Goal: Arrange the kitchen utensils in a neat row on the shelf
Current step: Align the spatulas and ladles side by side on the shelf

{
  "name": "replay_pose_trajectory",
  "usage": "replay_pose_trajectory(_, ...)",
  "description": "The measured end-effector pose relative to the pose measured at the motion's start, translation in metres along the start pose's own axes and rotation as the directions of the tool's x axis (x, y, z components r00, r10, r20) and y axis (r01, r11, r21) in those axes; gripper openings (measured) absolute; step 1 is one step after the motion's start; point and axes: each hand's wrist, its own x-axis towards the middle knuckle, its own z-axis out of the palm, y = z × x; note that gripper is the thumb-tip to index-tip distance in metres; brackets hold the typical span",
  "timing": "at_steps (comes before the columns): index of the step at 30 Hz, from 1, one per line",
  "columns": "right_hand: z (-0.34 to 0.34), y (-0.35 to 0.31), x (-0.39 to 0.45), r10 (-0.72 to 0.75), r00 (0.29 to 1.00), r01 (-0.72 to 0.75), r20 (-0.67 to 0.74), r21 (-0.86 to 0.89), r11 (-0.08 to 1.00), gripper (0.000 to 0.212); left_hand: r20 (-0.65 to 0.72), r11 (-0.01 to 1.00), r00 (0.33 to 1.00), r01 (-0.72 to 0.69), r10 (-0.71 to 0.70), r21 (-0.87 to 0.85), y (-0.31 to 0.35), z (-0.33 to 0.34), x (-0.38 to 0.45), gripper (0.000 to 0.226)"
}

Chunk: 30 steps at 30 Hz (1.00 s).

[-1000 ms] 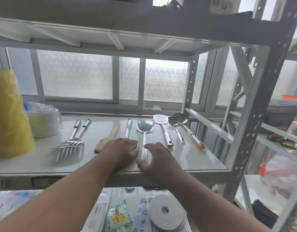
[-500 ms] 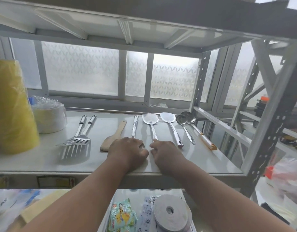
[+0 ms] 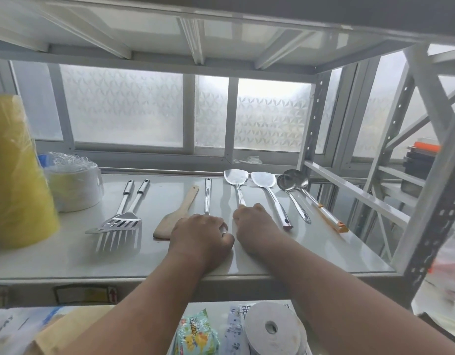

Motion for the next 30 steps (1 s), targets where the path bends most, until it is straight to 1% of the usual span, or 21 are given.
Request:
replay_pose_trajectory(2,0.004,0.001,-0.001,0.020,0.999,-0.017,-0.047,0.072,0.997,0.026,-0.006,1.000,1.000,-0.005,0.005,0.003,0.000,0.001,0.001,0.031)
replay_pose_trajectory(5,0.006,0.002,-0.008,0.005,0.995,0.006,-0.097,0.121,0.993,0.027,-0.021,1.000,1.000,-0.009,0.009,0.002,0.000,0.002,0.001,0.031)
replay_pose_trajectory(9,0.000,0.000,-0.016,-0.064,0.992,0.066,-0.108,0.019,0.998,0.024,-0.032,1.000,0.999,-0.010,0.010,-0.004,-0.001,0.002,0.000,0.030)
replay_pose_trajectory(14,0.003,0.003,-0.017,-0.092,0.989,0.092,-0.115,-0.006,0.996,0.024,-0.046,1.000,0.999,-0.016,0.016,-0.007,0.000,0.000,-0.001,0.031)
replay_pose_trajectory(16,0.001,0.005,-0.019,-0.128,0.973,0.140,-0.190,0.051,0.989,0.030,-0.061,1.000,0.998,-0.016,0.014,-0.018,0.000,0.000,-0.002,0.031)
replay_pose_trajectory(18,-0.008,0.012,-0.021,-0.158,0.922,0.197,-0.353,0.078,0.977,0.031,-0.083,1.000,0.996,-0.015,0.013,-0.024,0.000,-0.001,-0.002,0.030)
replay_pose_trajectory(19,-0.014,0.020,-0.021,-0.133,0.887,0.194,-0.442,0.094,0.977,0.029,-0.089,1.000,0.996,-0.012,0.010,-0.022,0.000,-0.001,-0.002,0.029)
replay_pose_trajectory(20,-0.021,0.031,-0.020,-0.078,0.863,0.154,-0.499,0.113,0.982,0.028,-0.088,1.000,0.996,-0.006,0.004,-0.022,0.000,-0.001,-0.002,0.029)
replay_pose_trajectory(21,-0.029,0.044,-0.019,-0.010,0.851,0.091,-0.525,0.130,0.987,0.028,-0.084,1.000,0.996,0.002,-0.004,-0.025,0.001,0.000,-0.001,0.029)
replay_pose_trajectory(22,-0.036,0.058,-0.019,0.060,0.860,0.010,-0.506,0.134,0.991,0.028,-0.082,1.000,0.997,0.009,-0.011,-0.027,0.001,0.000,-0.001,0.029)
replay_pose_trajectory(24,-0.043,0.082,-0.020,0.155,0.912,-0.126,-0.380,0.100,0.987,0.019,-0.086,1.000,0.996,0.014,-0.016,-0.023,0.001,0.000,-0.001,0.029)
replay_pose_trajectory(25,-0.043,0.090,-0.021,0.180,0.932,-0.164,-0.314,0.079,0.983,0.014,-0.091,1.000,0.996,0.013,-0.015,-0.018,0.002,-0.001,-0.001,0.029)
replay_pose_trajectory(26,-0.042,0.093,-0.024,0.210,0.944,-0.197,-0.253,0.074,0.978,0.014,-0.095,1.000,0.995,0.012,-0.013,-0.014,0.002,0.000,-0.001,0.029)
replay_pose_trajectory(28,-0.040,0.098,-0.030,0.266,0.950,-0.258,-0.160,0.073,0.964,0.023,-0.108,1.000,0.994,0.005,-0.006,-0.009,0.003,-0.001,-0.002,0.029)
replay_pose_trajectory(30,-0.036,0.102,-0.032,0.269,0.955,-0.265,-0.127,0.046,0.963,0.028,-0.115,1.000,0.993,0.002,-0.003,-0.012,0.003,-0.001,-0.002,0.029)
